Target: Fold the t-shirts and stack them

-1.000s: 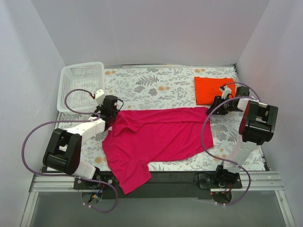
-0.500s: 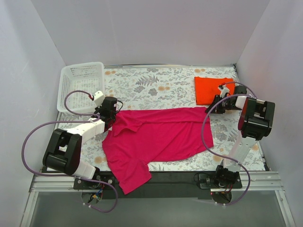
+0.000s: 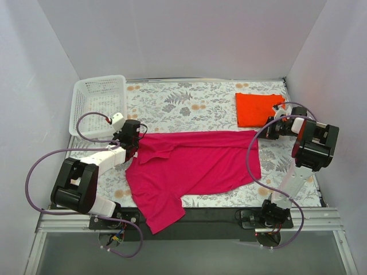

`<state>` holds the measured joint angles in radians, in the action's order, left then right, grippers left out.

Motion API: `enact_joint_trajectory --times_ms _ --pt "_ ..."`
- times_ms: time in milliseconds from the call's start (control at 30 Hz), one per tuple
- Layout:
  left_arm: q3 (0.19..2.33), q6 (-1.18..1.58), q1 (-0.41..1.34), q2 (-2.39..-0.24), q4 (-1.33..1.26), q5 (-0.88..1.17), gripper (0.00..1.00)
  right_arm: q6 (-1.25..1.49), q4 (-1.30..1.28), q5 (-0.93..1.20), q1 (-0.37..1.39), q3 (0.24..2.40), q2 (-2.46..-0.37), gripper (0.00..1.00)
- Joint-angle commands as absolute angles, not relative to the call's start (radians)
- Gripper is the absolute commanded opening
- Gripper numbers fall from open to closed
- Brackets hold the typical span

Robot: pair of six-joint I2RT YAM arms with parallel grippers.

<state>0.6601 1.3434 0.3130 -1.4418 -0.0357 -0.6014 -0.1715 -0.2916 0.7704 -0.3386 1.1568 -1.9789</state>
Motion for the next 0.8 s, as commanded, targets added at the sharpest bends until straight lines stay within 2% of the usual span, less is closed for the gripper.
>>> enact_joint_trajectory --times_ms 0,667,733,767 --pt "0.650 1.361 0.304 -1.425 -0.045 -0.644 0.00 -0.201 -0.275 0.732 -0.365 1.135 -1.945 0.01" --pt "0.604 1.445 0.304 -1.474 -0.094 -0.572 0.00 -0.256 -0.284 0.736 -0.402 1.132 -1.916 0.01" --pt "0.609 1.443 0.305 -1.476 -0.087 -0.555 0.16 -0.293 -0.314 0.759 -0.402 1.146 -1.911 0.02" --pt "0.606 1.437 0.305 -1.470 -0.086 -0.546 0.24 -0.311 -0.330 0.768 -0.402 1.152 -1.908 0.12"
